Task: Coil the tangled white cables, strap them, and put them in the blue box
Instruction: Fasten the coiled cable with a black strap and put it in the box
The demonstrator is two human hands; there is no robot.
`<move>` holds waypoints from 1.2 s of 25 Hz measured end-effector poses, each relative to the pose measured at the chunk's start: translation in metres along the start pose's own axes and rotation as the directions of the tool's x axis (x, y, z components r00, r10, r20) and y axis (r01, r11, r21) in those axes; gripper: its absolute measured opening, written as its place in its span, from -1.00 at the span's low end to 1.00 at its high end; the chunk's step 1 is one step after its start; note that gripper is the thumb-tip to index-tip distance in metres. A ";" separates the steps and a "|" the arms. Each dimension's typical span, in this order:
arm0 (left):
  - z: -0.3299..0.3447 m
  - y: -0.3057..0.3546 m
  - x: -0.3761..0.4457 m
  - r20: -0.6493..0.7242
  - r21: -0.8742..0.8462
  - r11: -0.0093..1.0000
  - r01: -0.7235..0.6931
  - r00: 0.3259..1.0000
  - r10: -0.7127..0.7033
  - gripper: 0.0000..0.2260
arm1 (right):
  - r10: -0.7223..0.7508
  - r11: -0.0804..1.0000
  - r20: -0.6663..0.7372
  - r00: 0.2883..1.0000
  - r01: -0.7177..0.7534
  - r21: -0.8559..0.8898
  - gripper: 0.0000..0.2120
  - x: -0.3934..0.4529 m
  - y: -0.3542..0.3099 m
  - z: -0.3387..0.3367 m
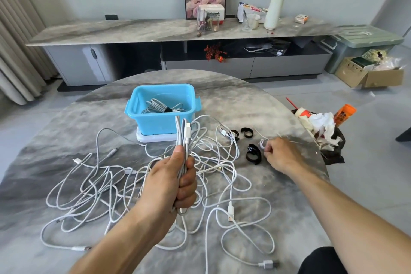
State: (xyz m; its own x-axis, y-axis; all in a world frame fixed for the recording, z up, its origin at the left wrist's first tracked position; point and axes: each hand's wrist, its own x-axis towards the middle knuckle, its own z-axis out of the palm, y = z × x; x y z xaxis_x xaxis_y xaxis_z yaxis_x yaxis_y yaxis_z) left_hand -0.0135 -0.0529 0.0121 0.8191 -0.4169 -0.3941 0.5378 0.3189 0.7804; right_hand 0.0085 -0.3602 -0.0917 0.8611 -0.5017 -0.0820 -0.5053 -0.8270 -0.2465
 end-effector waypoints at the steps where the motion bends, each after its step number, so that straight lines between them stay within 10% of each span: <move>1: 0.000 0.001 -0.001 -0.002 0.001 1.000 0.000 1.000 0.000 -0.67 | -0.005 1.000 0.017 1.000 0.005 0.012 -0.81 0.000 0.000 -0.002; 10: 0.003 0.004 -0.006 -0.003 0.042 0.998 -0.038 0.999 0.038 -0.66 | -0.121 0.846 0.002 0.993 0.102 0.523 -0.88 -0.034 -0.041 -0.076; 14: 0.004 0.013 -0.009 -0.031 0.001 0.990 -0.139 0.990 0.139 -0.65 | -0.241 0.548 -0.109 0.964 0.228 0.805 -0.87 -0.082 -0.099 -0.116; 25: -0.010 0.040 -0.027 -0.076 -0.026 0.921 -0.389 0.919 0.387 -0.65 | -0.453 0.422 -0.369 0.812 0.560 0.713 -0.97 -0.180 -0.182 -0.068; 30: -0.009 0.034 -0.035 0.121 0.279 0.884 -0.374 0.927 0.354 -0.65 | -0.563 0.397 -0.504 0.655 0.749 0.530 -0.60 -0.173 -0.163 -0.094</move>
State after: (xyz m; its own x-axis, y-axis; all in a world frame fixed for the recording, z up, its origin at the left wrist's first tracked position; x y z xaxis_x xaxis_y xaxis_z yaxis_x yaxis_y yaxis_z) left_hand -0.0217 -0.0196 0.0482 0.9258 -0.3769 -0.0300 0.1132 0.2007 0.9731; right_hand -0.0633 -0.1622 0.0539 0.8203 0.0087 0.5719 0.4739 -0.5701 -0.6711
